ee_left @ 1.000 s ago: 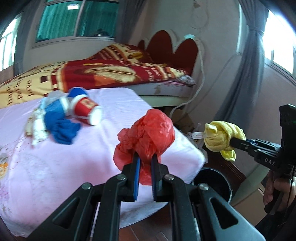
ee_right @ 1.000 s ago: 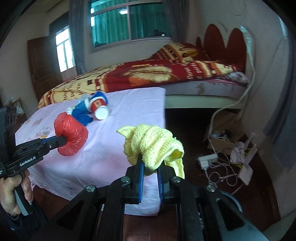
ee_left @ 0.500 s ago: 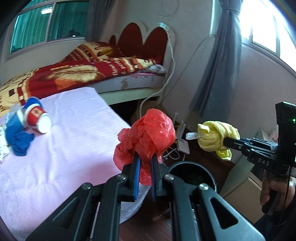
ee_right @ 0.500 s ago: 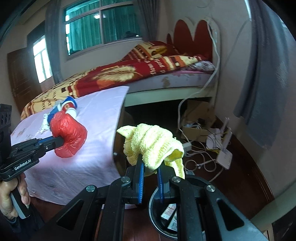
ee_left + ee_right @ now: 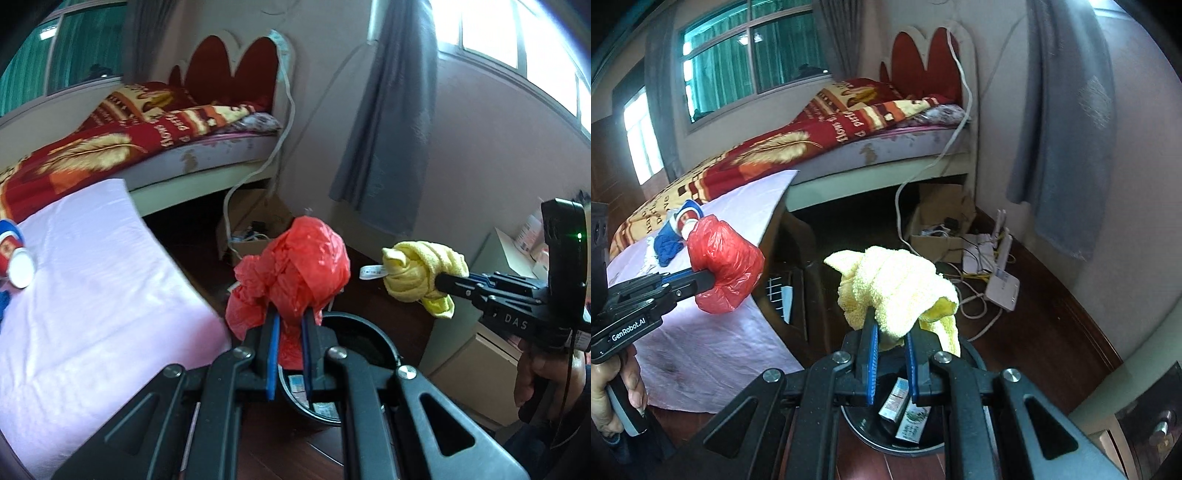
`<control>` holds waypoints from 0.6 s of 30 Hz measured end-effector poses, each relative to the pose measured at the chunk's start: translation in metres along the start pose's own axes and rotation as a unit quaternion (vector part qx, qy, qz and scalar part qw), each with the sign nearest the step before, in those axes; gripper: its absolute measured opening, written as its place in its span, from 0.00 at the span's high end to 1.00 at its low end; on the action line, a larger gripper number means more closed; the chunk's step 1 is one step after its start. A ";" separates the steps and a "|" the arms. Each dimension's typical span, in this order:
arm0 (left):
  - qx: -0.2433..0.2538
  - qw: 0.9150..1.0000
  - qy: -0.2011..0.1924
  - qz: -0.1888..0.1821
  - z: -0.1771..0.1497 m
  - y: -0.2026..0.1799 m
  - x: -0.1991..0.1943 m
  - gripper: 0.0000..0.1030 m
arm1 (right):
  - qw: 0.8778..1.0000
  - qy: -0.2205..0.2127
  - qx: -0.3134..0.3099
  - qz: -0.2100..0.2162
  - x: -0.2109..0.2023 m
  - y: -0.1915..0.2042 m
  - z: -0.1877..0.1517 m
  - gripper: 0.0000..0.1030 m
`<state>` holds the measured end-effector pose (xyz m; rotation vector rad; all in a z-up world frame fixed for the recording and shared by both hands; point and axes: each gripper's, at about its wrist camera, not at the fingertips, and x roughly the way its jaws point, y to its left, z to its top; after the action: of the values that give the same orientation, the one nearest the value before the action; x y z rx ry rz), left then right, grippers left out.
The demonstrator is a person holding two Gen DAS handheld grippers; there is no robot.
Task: Collect trash
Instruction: 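Carry the bag and cloth over the black bin and release both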
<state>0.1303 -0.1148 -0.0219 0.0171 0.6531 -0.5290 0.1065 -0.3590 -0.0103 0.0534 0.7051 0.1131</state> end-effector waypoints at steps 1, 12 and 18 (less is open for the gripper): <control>0.003 1.000 0.003 -0.003 -0.001 -0.004 0.002 0.89 | 1.000 0.002 0.003 -0.003 -0.001 -0.005 -0.003 0.87; 0.029 0.998 0.048 -0.037 -0.010 -0.038 0.045 0.89 | 1.000 0.022 0.015 -0.010 0.001 -0.034 -0.029 0.87; 0.028 0.996 0.069 -0.041 -0.019 -0.042 0.065 0.89 | 0.999 0.039 0.009 -0.004 0.018 -0.039 -0.038 0.87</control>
<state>0.1425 -0.1779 -0.0685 0.0813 0.7766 -0.6296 0.0986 -0.3951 -0.0542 0.0642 0.7841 0.1012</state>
